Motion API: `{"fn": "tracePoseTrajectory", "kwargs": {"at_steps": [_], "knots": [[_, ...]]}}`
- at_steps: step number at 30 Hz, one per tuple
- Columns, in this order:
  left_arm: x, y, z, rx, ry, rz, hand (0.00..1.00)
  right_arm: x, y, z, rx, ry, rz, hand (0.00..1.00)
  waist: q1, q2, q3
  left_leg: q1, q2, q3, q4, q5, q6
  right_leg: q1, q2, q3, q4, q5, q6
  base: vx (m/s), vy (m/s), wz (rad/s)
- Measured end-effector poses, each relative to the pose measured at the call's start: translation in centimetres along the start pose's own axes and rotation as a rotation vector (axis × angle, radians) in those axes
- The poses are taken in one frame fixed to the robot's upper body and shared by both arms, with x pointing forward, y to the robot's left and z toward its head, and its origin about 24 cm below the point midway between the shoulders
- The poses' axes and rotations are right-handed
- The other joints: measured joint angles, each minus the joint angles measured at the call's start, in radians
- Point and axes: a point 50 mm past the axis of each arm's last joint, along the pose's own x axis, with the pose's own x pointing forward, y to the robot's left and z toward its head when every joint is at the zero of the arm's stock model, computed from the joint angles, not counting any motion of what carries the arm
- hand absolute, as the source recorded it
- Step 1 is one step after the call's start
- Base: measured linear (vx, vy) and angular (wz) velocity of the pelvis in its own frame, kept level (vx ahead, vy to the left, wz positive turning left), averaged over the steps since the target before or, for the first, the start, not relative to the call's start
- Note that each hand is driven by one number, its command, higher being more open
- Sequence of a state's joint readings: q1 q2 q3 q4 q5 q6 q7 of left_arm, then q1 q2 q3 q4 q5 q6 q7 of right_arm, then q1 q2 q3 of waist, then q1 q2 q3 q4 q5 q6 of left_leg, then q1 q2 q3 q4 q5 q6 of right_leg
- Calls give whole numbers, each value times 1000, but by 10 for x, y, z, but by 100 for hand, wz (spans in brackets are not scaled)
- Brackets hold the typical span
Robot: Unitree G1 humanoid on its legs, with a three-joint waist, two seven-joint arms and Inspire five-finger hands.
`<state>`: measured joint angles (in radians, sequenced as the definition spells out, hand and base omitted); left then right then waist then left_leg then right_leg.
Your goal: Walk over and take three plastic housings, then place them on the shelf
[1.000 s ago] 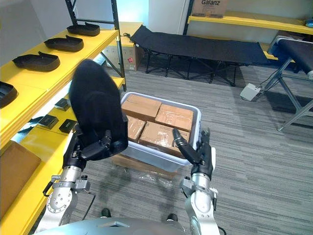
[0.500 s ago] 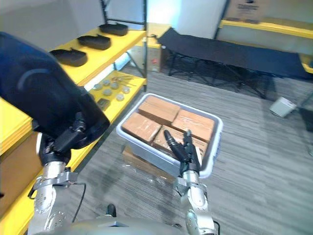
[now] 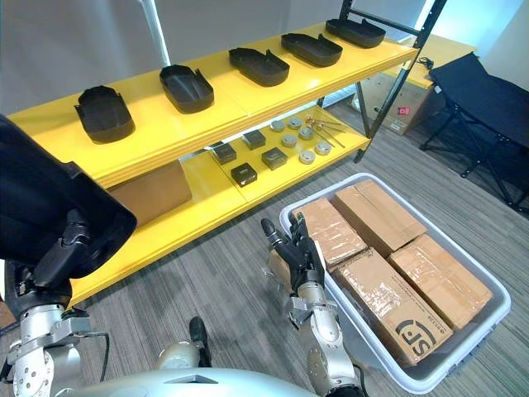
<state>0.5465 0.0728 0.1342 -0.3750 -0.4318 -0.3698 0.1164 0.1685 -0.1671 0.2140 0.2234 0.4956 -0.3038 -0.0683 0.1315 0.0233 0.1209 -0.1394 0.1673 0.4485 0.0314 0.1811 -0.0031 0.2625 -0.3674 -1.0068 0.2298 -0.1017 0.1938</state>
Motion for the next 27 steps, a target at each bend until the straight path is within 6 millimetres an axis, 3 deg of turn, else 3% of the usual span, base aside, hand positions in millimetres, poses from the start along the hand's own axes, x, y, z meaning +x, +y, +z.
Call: {"fn": "tracePoseTrajectory", "kwargs": {"at_steps": [2,3,4,5,6,7,8,9,10,11,12,13,14,15,17,18,20,21,22,24,27], "knots": [[3,-4,1,-11,-13,-30,0,6,2,6,-13,-29,-15,100,2,-15,11,-15,-19,-7,40,-28,6,2,-37,-3,34,-13,8,49,68,16],[5,-6,1,-15,-21,-40,0,9,3,9,-9,-45,-24,100,4,-21,20,-20,-32,-9,60,-49,11,2,-63,-2,66,-28,-4,57,121,35],[9,-9,3,-22,-37,-58,0,14,4,15,-3,-81,-39,100,4,-35,36,-22,-65,-19,75,-78,13,3,-113,-1,124,-57,-54,57,129,37],[10,-10,3,-23,-42,-66,0,15,3,18,-1,-94,-46,100,3,-42,40,-21,-82,-26,74,-82,15,2,-136,7,154,-69,-84,70,153,70],[14,-14,4,-27,-57,-94,0,15,-3,25,-2,-130,-64,100,-11,-53,61,-19,-113,-55,78,-92,29,-22,-181,108,257,-26,-146,56,130,79],[15,-15,5,-16,-66,-105,0,15,-6,28,-2,-141,-76,100,-24,-53,64,-19,-127,-77,81,-98,35,-51,-189,194,308,10,-186,88,181,109],[19,-18,8,23,-83,-130,0,15,-13,32,5,-160,-99,100,-34,-38,59,-8,-143,-112,74,-111,41,-108,-184,382,388,109,-190,84,155,86],[22,-19,10,37,-96,-144,0,15,-15,36,10,-175,-105,100,-41,-38,59,-4,-148,-134,62,-112,43,-135,-167,452,424,134,-151,149,104,122],[33,-23,14,42,-136,-169,0,14,-15,46,17,-224,-85,100,-62,-32,67,0,-157,-212,12,-104,63,-207,-78,549,492,-36,-109,136,41,100],[38,-25,15,34,-149,-166,0,15,-14,51,14,-243,-70,100,-68,-41,67,12,-159,-227,-9,-98,73,-235,-41,571,500,-88,-109,162,33,103],[44,-26,15,24,-166,-149,0,14,-12,59,15,-278,-40,100,-72,-34,79,35,-162,-251,-36,-96,76,-282,23,575,473,-148,-133,146,42,54],[48,-27,14,17,-166,-140,0,14,-10,64,14,-303,-14,100,-81,-26,85,50,-162,-269,-44,-96,76,-326,73,579,407,-169,-155,146,27,47],[49,-30,13,11,-165,-141,0,14,-10,67,14,-315,-5,100,-85,-21,88,54,-162,-281,-44,-96,76,-352,95,595,368,-169,-156,115,-2,43],[51,-32,12,4,-165,-140,0,12,-11,70,12,-332,-1,100,-91,-16,90,55,-162,-298,-45,-96,76,-390,123,628,309,-165,-155,162,-30,60],[49,-40,6,20,-148,-157,0,9,-16,72,12,-341,-22,100,-117,-14,93,72,-165,-343,-47,-99,69,-459,150,719,198,-130,-117,241,-71,80],[49,-40,3,29,-137,-161,0,7,-18,71,13,-339,-33,100,-118,-17,93,81,-168,-353,-46,-104,61,-461,151,735,171,-111,-121,203,-94,69],[46,-38,1,64,-123,-155,0,6,-19,69,16,-335,-44,100,-122,-52,89,98,-193,-391,-15,-138,31,-428,135,741,97,-62,-141,229,-183,69],[46,-38,1,61,-124,-146,0,7,-20,72,8,-346,-49,100,-119,-56,87,97,-194,-403,14,-163,14,-392,144,738,57,-7,-130,306,-277,66],[46,-38,1,61,-124,-142,0,8,-21,75,3,-357,-53,100,-116,-49,84,98,-184,-404,29,-172,6,-375,153,727,36,13,-125,299,-257,47],[46,-33,3,59,-131,-112,0,14,-23,89,-60,-412,-68,100,-86,-9,69,77,-120,-404,103,-209,-34,-301,215,682,-75,87,-136,252,-169,19],[45,-33,4,45,-139,-90,0,18,-26,116,-123,-516,-62,100,-83,9,58,55,-75,-384,135,-225,-57,-252,264,644,-155,105,-149,198,-137,24]]}}
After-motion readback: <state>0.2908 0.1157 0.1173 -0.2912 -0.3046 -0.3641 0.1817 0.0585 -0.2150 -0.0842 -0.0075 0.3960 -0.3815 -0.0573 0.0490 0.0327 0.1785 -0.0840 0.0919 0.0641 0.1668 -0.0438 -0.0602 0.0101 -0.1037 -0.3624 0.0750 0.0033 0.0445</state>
